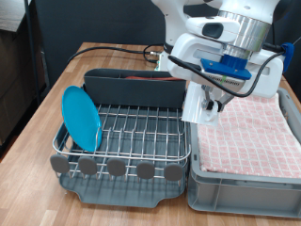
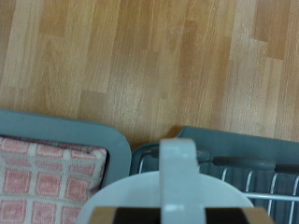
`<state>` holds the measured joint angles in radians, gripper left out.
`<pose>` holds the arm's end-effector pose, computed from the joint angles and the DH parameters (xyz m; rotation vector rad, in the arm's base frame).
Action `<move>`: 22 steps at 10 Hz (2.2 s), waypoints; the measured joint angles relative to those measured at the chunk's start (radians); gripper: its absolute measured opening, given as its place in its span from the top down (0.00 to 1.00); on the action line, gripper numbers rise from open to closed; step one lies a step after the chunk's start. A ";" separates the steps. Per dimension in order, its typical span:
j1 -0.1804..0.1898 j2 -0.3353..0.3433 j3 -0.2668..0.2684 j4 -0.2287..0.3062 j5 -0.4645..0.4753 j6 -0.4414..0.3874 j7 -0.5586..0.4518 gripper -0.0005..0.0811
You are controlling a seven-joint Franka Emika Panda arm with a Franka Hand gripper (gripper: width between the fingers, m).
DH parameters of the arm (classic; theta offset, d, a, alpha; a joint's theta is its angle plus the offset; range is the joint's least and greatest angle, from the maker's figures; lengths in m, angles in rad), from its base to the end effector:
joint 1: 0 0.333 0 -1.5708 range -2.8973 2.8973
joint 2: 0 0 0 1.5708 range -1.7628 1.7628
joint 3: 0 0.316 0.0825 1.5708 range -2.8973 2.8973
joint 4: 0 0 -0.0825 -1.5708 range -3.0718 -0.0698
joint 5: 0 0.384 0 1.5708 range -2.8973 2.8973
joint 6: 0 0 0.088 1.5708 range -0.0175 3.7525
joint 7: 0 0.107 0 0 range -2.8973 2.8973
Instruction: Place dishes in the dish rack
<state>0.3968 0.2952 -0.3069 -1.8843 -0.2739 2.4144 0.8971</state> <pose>0.6394 0.0688 0.3844 2.8211 -0.8732 0.5226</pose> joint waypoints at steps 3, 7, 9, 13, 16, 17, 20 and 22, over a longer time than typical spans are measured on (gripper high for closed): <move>-0.005 0.039 -0.011 0.021 0.020 0.033 0.016 0.90; -0.024 0.095 -0.018 0.047 0.053 0.069 0.022 0.90; -0.034 0.120 -0.019 0.058 0.074 0.095 0.023 0.90; -0.050 0.157 -0.013 0.079 0.127 0.093 0.013 0.90; -0.058 0.179 -0.007 0.102 0.147 0.057 -0.010 0.90; -0.063 0.185 -0.003 0.106 0.154 0.056 -0.020 0.90; -0.087 0.213 0.009 0.131 0.172 0.055 -0.054 0.90; -0.106 0.237 0.017 0.158 0.181 0.039 -0.082 0.90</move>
<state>0.2906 0.5326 -0.2897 -1.7263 -0.0924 2.4531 0.8151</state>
